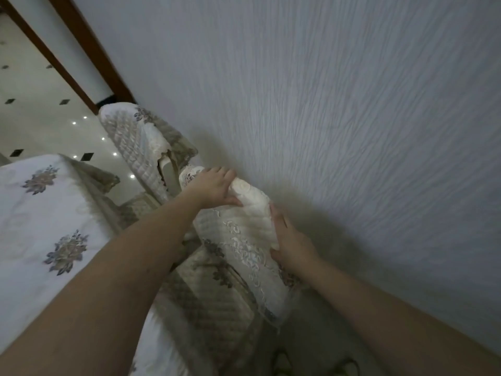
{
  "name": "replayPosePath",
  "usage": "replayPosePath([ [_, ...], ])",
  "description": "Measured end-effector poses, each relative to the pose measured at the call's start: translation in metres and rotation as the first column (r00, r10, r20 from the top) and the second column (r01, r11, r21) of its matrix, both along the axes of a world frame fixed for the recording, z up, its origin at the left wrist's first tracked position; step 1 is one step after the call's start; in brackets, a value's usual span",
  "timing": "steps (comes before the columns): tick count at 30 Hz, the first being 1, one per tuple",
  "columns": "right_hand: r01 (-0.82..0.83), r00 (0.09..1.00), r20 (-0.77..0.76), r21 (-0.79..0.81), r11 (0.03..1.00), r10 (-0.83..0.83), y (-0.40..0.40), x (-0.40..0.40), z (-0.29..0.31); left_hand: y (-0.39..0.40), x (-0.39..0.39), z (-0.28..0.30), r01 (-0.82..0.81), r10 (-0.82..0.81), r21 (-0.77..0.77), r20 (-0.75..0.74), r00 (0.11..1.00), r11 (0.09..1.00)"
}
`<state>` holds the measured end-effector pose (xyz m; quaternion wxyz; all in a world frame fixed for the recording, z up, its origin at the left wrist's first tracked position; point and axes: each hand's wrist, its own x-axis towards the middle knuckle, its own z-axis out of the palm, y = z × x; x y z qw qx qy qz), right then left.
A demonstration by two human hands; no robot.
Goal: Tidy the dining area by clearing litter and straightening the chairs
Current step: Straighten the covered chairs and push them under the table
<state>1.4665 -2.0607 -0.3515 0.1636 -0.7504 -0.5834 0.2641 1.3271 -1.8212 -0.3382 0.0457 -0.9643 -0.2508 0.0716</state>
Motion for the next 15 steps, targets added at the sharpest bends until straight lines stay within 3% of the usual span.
replayPosePath([
  [15,-0.036,0.997,0.071,-0.003,0.999,0.037,0.025,-0.005,-0.001,-0.007,-0.012,-0.009,-0.245,0.263,-0.164,0.097,0.960,0.956],
])
